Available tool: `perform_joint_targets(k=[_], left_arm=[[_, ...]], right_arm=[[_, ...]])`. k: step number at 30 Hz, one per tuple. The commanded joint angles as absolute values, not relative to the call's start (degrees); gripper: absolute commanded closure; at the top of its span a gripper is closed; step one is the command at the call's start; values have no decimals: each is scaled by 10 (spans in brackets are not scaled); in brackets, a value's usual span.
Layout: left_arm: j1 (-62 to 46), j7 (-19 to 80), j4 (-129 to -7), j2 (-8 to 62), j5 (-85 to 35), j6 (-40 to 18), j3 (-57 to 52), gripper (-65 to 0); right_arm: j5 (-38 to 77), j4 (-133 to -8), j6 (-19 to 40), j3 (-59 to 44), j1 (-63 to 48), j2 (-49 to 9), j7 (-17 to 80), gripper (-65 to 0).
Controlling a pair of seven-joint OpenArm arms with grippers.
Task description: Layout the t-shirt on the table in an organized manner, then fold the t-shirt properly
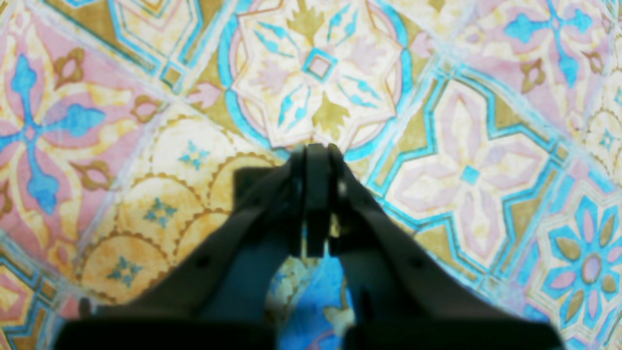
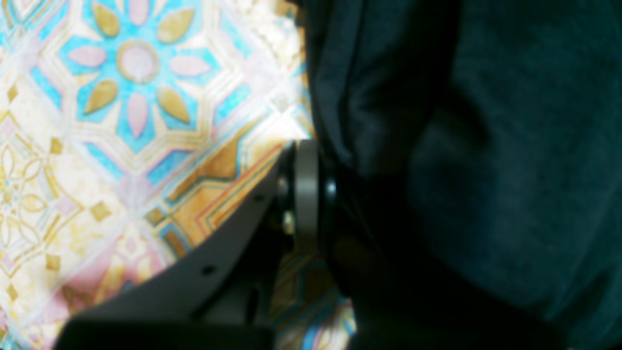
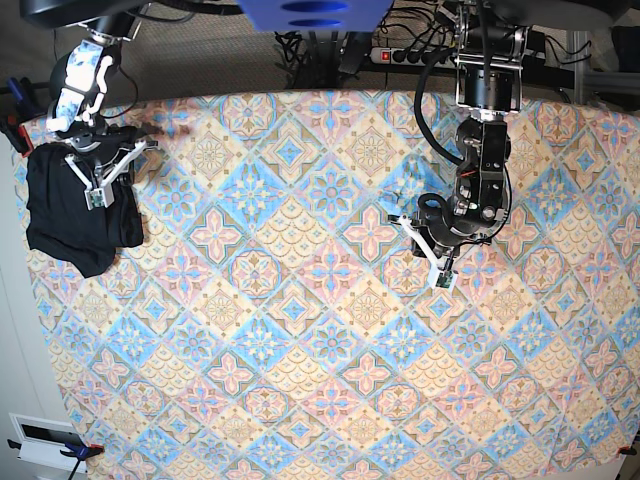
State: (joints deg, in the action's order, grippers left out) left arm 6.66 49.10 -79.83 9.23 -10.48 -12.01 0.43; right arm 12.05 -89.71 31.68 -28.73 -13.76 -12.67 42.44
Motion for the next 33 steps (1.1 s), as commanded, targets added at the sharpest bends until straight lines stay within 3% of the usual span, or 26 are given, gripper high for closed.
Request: perform_joint_targets(k=[1,12,22,27,33], left_arm=[[74,495,-806,95,-103,-120,3,0],[68,496,-829,93,-105,-120,4,0],[-22,545,-1133,64,-103,-120,8,0],[-101,633,-1177,47,-102,-116,70,0],[-230,623,-1185,58,-99,-115,163,0]], right_arm=[[119,-907,319,-291,-138,-136,423,0],[119,-1019,319,-291,-196,-136,423,0],[122,-1103,319,-356,-322,-136,422,0],[122,-1101,319,-372,-401,-136,422,0],[122,-1075,319,-371,-480,-136,422,0]])
